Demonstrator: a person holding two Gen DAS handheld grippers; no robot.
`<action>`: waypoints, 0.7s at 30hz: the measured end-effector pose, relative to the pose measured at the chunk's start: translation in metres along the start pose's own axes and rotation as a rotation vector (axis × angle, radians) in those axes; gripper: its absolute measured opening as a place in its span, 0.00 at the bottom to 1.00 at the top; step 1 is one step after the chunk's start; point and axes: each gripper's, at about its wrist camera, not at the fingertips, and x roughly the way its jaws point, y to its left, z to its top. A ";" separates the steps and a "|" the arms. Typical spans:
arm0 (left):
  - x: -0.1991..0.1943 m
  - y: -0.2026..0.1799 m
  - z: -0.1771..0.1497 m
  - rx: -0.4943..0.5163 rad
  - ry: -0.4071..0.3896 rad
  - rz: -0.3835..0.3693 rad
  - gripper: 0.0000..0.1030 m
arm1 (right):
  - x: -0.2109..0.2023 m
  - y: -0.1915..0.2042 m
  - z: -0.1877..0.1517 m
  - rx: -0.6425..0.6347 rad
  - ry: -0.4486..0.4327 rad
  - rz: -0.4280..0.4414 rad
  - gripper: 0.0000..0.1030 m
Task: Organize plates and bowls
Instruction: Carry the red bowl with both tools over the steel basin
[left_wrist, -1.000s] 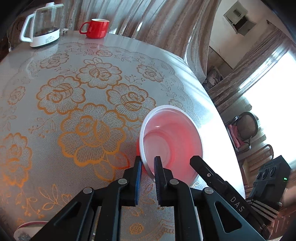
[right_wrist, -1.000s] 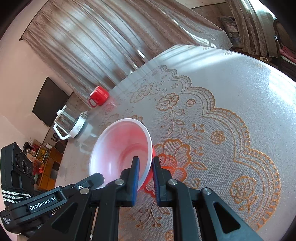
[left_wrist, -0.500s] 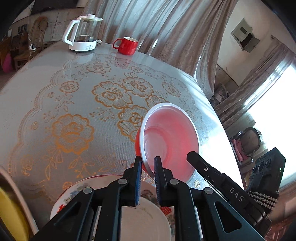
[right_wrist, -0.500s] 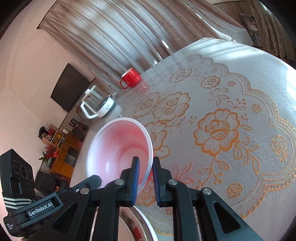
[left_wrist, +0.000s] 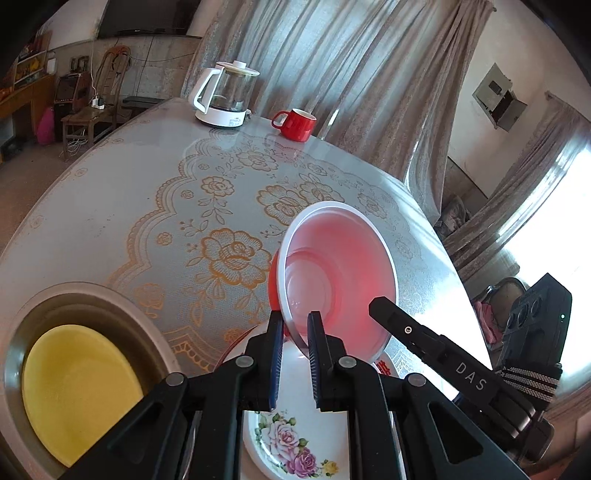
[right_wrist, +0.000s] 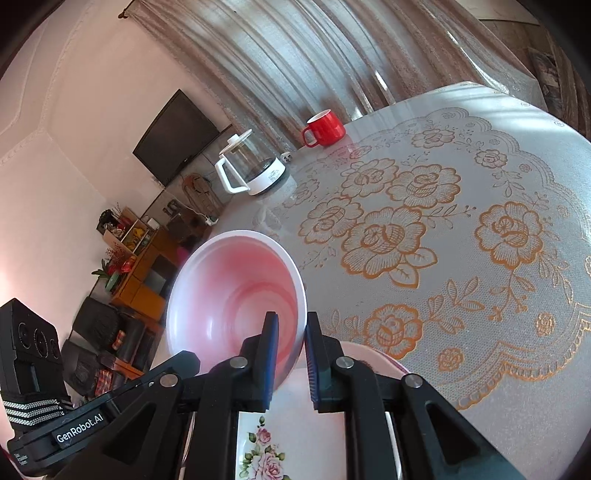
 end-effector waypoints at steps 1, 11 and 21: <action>-0.004 0.003 -0.002 -0.005 -0.006 0.004 0.13 | 0.002 0.004 -0.002 -0.007 0.007 0.001 0.13; -0.034 0.031 -0.020 -0.015 -0.068 0.062 0.13 | 0.016 0.038 -0.026 -0.078 0.061 0.033 0.13; -0.050 0.057 -0.033 -0.050 -0.091 0.095 0.13 | 0.029 0.061 -0.045 -0.126 0.111 0.058 0.13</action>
